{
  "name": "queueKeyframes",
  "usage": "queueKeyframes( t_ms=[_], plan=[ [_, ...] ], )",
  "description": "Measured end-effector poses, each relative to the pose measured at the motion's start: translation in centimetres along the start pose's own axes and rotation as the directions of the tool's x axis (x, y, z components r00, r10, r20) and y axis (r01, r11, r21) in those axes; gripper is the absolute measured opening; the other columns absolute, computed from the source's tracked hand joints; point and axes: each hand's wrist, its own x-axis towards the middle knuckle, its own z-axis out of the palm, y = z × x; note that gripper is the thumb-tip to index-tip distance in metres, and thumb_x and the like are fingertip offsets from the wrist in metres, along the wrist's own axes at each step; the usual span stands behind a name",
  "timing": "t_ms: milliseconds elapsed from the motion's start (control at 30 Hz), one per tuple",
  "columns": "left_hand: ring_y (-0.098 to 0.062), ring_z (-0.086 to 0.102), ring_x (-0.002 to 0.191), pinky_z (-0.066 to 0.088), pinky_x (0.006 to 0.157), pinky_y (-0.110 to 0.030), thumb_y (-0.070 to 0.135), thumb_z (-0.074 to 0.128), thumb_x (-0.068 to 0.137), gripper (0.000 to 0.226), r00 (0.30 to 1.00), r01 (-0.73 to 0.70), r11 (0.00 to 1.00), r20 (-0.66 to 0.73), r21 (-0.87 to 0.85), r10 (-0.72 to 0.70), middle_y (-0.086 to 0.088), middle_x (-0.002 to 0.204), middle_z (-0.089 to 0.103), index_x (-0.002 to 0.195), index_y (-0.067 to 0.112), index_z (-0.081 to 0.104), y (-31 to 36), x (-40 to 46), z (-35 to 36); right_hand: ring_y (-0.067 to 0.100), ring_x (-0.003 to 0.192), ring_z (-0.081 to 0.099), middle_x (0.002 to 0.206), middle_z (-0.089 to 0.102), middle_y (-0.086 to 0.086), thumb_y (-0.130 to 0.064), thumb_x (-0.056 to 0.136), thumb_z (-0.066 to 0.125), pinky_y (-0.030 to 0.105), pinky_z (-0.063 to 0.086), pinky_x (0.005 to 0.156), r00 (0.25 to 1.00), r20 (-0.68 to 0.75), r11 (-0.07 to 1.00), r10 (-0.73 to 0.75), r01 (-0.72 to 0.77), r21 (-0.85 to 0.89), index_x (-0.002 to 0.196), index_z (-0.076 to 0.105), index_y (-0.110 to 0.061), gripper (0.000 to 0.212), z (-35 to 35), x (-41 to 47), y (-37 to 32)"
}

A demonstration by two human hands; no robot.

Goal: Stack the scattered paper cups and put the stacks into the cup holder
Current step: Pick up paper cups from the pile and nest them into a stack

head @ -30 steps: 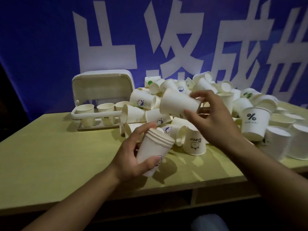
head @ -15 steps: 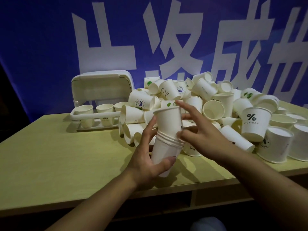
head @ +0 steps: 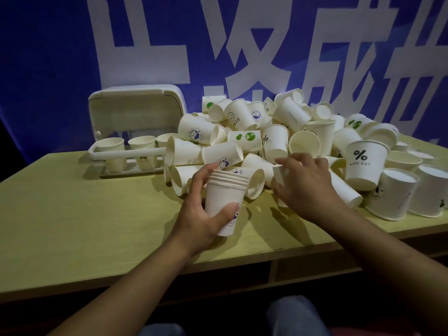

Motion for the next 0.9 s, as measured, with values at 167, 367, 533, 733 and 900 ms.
queueKeyframes(
  t_ms=[167, 367, 533, 733, 900],
  plan=[
    [-0.004, 0.066, 0.101, 0.056, 0.071, -0.022, 0.052, 0.073, 0.065, 0.072, 0.999, 0.013, 1.0, 0.037, -0.011, -0.012, 0.022, 0.132, 0.052, 0.127, 0.067, 0.04, 0.2, -0.1, 0.0, 0.032, 0.125, 0.033, 0.143, 0.04, 0.004, -0.037, 0.088, 0.068, 0.038, 0.031, 0.1, 1.0, -0.023, 0.992, 0.002, 0.001, 0.122, 0.125, 0.054, -0.025, 0.042, 0.7, -0.3, 0.8],
    [-0.004, 0.062, 0.113, 0.059, 0.082, -0.029, 0.049, 0.075, 0.067, 0.075, 0.988, -0.012, 1.0, 0.153, 0.001, 0.012, 0.026, 0.134, 0.053, 0.135, 0.057, 0.043, 0.3, -0.2, -0.1, 0.023, 0.09, 0.059, 0.097, 0.059, -0.005, -0.033, 0.078, 0.076, 0.04, 0.052, 0.072, 0.99, -0.141, 0.92, -0.004, 0.059, 0.388, 0.093, 0.042, -0.029, 0.037, -0.1, -1.1, 0.7],
    [-0.011, 0.058, 0.123, 0.054, 0.089, -0.025, 0.046, 0.076, 0.067, 0.075, 0.976, -0.018, 1.0, 0.218, -0.019, 0.022, 0.018, 0.137, 0.055, 0.134, 0.061, 0.046, 0.2, -0.2, -0.1, 0.009, 0.1, 0.059, 0.116, 0.05, -0.009, -0.024, 0.08, 0.076, 0.026, 0.059, 0.07, 0.971, -0.238, 0.733, 0.024, 0.145, 0.664, 0.124, 0.047, -0.04, 0.055, -1.8, -1.1, -0.9],
    [-0.012, 0.056, 0.128, 0.055, 0.094, -0.032, 0.046, 0.075, 0.07, 0.087, 0.974, -0.036, 0.999, 0.222, -0.019, 0.04, 0.019, 0.145, 0.05, 0.144, 0.063, 0.033, 0.3, -0.2, -0.2, 0.019, 0.095, 0.069, 0.109, 0.067, 0.005, -0.038, 0.078, 0.077, 0.043, 0.057, 0.082, 0.999, -0.045, 0.427, 0.002, 0.04, 0.903, 0.089, 0.063, -0.027, 0.021, -0.1, -1.4, -4.1],
    [-0.011, 0.063, 0.113, 0.058, 0.083, -0.029, 0.051, 0.074, 0.067, 0.081, 0.985, -0.015, 0.999, 0.171, -0.03, 0.02, 0.025, 0.13, 0.053, 0.138, 0.064, 0.037, 0.4, -0.2, -0.3, 0.015, 0.09, 0.068, 0.119, 0.054, -0.004, -0.013, 0.083, 0.075, 0.026, 0.054, 0.072, 0.999, 0.043, 0.342, 0.024, -0.048, 0.938, 0.127, 0.045, -0.045, 0.061, 0.5, -1.1, -4.6]
  ],
)
